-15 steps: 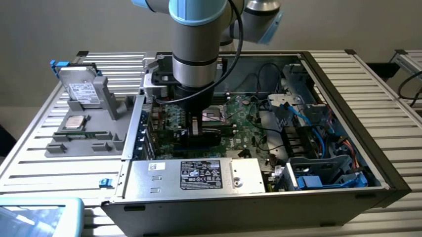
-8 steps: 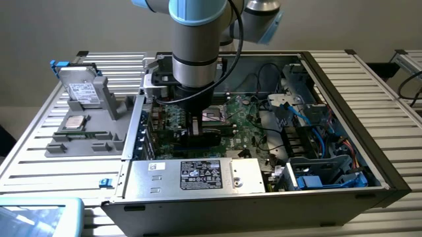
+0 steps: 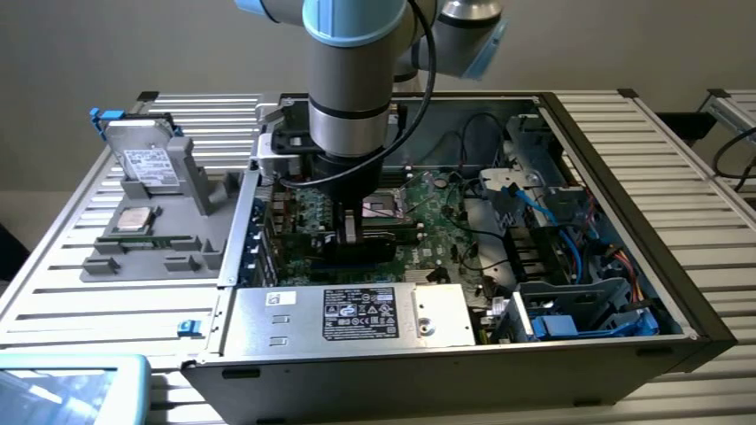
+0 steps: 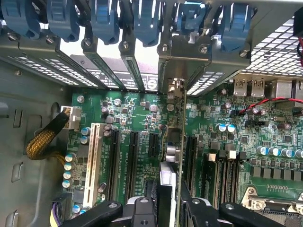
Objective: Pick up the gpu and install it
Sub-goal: 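Insert the gpu into the slot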
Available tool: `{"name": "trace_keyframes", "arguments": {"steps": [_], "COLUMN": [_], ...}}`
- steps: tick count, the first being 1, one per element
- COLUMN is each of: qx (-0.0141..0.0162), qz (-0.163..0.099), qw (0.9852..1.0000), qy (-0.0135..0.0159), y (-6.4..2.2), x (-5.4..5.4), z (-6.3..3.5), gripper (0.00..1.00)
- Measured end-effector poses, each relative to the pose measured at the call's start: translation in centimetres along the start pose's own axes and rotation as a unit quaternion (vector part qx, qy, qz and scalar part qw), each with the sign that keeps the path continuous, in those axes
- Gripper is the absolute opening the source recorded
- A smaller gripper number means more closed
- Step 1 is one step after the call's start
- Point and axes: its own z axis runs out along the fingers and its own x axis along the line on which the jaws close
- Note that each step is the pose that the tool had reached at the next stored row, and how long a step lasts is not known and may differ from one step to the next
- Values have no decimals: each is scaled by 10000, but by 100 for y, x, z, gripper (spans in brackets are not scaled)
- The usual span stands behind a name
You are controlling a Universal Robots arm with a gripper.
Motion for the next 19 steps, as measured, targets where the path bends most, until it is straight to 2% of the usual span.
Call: {"name": "trace_keyframes", "arguments": {"steps": [19], "qx": [0], "qz": [-2], "qw": [10000], "qy": [0], "y": [9], "x": [-1], "z": [17], "gripper": [29]}}
